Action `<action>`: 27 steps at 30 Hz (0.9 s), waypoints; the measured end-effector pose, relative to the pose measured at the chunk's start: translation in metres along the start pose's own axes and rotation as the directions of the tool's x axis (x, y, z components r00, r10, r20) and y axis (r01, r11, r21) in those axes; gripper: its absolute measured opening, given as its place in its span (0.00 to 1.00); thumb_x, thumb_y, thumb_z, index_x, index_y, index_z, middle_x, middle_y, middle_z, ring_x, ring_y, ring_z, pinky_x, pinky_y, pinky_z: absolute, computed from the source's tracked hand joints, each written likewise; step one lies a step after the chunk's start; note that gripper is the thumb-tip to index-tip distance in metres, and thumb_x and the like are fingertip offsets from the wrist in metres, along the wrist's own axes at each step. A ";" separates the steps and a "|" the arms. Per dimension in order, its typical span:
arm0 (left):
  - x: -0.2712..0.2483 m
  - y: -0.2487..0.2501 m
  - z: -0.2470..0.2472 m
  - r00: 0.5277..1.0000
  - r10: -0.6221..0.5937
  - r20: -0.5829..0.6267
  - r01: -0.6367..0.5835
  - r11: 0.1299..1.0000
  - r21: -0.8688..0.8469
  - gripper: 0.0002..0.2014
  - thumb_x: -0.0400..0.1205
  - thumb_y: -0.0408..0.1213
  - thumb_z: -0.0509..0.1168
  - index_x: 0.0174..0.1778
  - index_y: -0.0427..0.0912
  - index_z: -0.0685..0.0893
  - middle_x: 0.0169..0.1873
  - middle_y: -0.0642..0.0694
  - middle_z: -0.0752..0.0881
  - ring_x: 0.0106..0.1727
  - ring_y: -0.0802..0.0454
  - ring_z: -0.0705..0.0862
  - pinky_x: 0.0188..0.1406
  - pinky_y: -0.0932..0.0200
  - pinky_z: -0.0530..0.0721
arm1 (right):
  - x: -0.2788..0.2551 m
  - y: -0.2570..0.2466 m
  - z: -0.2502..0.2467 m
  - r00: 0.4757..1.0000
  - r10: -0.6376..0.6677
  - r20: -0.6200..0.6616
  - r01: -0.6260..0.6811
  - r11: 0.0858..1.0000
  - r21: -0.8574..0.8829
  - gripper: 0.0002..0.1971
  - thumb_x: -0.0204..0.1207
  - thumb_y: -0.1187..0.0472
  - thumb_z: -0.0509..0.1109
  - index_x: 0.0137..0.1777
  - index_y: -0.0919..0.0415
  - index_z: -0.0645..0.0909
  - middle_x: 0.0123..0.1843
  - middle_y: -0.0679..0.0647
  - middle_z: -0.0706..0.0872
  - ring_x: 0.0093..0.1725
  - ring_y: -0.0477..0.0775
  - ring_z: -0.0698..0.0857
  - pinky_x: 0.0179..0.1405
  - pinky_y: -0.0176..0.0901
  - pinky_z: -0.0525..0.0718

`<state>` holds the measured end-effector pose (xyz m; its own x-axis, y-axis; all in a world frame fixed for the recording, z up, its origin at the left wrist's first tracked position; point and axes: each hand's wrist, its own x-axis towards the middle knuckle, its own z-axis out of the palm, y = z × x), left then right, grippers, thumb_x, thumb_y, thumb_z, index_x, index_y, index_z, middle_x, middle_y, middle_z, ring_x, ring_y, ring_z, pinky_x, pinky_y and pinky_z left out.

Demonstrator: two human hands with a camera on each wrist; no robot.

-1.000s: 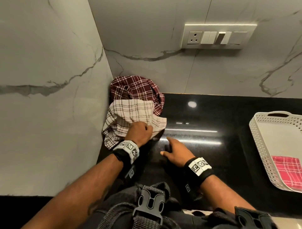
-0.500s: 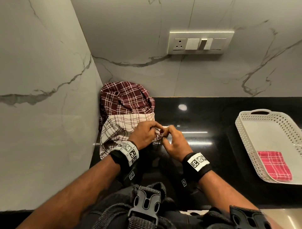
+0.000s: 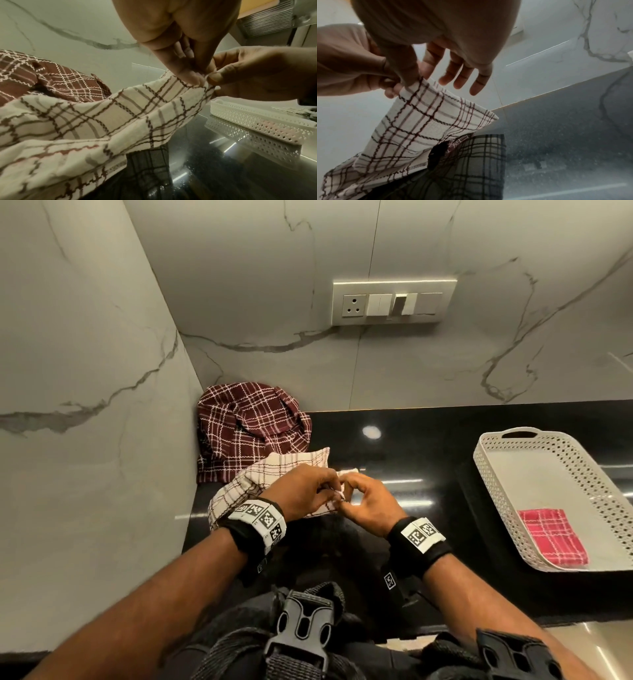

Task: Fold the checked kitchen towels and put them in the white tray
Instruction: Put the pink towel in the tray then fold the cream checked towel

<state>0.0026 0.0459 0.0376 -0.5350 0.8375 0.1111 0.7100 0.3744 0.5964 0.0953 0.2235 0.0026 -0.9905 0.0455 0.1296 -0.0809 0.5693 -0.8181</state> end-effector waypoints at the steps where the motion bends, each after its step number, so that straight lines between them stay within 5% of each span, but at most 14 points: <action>1: -0.001 0.002 -0.001 0.999 0.051 -0.015 -0.049 0.991 0.125 0.04 0.80 0.42 0.73 0.48 0.50 0.86 0.43 0.57 0.82 0.43 0.58 0.81 0.45 0.54 0.86 | -0.003 -0.001 -0.001 1.000 0.002 -0.006 -0.002 1.000 0.013 0.15 0.71 0.60 0.78 0.31 0.59 0.73 0.36 0.51 0.85 0.38 0.49 0.83 0.38 0.44 0.80; 3: -0.004 0.001 -0.002 0.995 0.100 -0.001 -0.094 0.937 0.337 0.08 0.81 0.49 0.70 0.49 0.50 0.85 0.49 0.53 0.78 0.48 0.55 0.78 0.45 0.57 0.81 | -0.007 -0.001 -0.003 0.999 -0.002 -0.040 0.002 1.000 0.008 0.17 0.72 0.64 0.77 0.30 0.57 0.70 0.27 0.47 0.78 0.29 0.43 0.76 0.31 0.43 0.76; 5: -0.007 -0.006 -0.003 0.993 0.108 0.056 -0.122 0.892 0.435 0.10 0.81 0.52 0.67 0.50 0.51 0.85 0.54 0.52 0.76 0.52 0.54 0.76 0.50 0.57 0.79 | -0.011 -0.002 -0.009 0.998 0.057 -0.013 -0.057 0.998 0.014 0.13 0.72 0.66 0.76 0.36 0.56 0.73 0.30 0.46 0.81 0.30 0.43 0.79 0.31 0.42 0.80; 9: -0.015 -0.020 -0.002 0.976 0.094 0.195 -0.178 0.860 0.477 0.12 0.81 0.57 0.62 0.47 0.55 0.86 0.58 0.55 0.76 0.59 0.56 0.75 0.59 0.55 0.77 | -0.016 -0.002 -0.030 0.989 0.146 0.031 -0.144 0.988 -0.062 0.11 0.74 0.62 0.79 0.47 0.48 0.80 0.31 0.45 0.84 0.31 0.39 0.84 0.30 0.32 0.80; 12: -0.016 -0.027 -0.005 0.975 0.087 0.205 -0.171 0.880 0.443 0.08 0.80 0.54 0.64 0.40 0.56 0.81 0.51 0.58 0.79 0.55 0.58 0.77 0.61 0.56 0.77 | -0.023 0.006 -0.052 0.987 0.156 -0.021 -0.158 0.979 -0.131 0.06 0.72 0.57 0.82 0.41 0.50 0.86 0.31 0.46 0.87 0.31 0.42 0.84 0.32 0.43 0.83; 16: -0.014 -0.038 -0.017 0.991 -0.023 0.133 -0.035 0.907 0.420 0.10 0.79 0.47 0.68 0.37 0.53 0.74 0.37 0.54 0.80 0.44 0.54 0.79 0.49 0.56 0.83 | -0.034 0.007 -0.088 0.976 0.216 0.013 -0.207 0.949 -0.238 0.06 0.71 0.51 0.81 0.40 0.50 0.89 0.31 0.48 0.88 0.32 0.49 0.86 0.33 0.48 0.84; 19: -0.012 -0.045 -0.036 0.993 -0.113 0.042 0.092 0.938 0.333 0.07 0.83 0.41 0.65 0.46 0.53 0.71 0.36 0.53 0.82 0.36 0.55 0.82 0.38 0.58 0.86 | -0.036 0.004 -0.116 0.950 0.308 0.055 -0.283 0.920 -0.271 0.06 0.72 0.51 0.80 0.41 0.51 0.90 0.34 0.48 0.90 0.34 0.46 0.88 0.36 0.40 0.86; 23: -0.011 -0.056 -0.064 0.959 -0.215 -0.186 0.273 0.879 0.391 0.08 0.85 0.42 0.67 0.56 0.51 0.75 0.32 0.54 0.83 0.28 0.57 0.80 0.29 0.58 0.83 | -0.021 0.011 -0.151 0.911 0.413 0.011 -0.370 0.827 -0.424 0.04 0.77 0.55 0.76 0.41 0.48 0.90 0.39 0.44 0.91 0.42 0.45 0.89 0.47 0.43 0.88; 27: 0.001 -0.043 -0.103 0.878 -0.303 -0.371 0.455 0.771 0.446 0.09 0.83 0.37 0.66 0.58 0.52 0.81 0.41 0.46 0.89 0.37 0.42 0.86 0.37 0.52 0.84 | 0.012 -0.009 -0.180 0.939 0.308 -0.152 -0.341 0.779 -0.526 0.06 0.76 0.61 0.73 0.46 0.53 0.91 0.44 0.54 0.91 0.47 0.57 0.89 0.50 0.50 0.87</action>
<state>-0.0755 -0.0104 0.0944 -0.8546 0.4742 0.2116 0.5084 0.8469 0.1556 0.1045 0.3668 0.1118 -0.9383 0.3429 -0.0447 0.3328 0.8601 -0.3867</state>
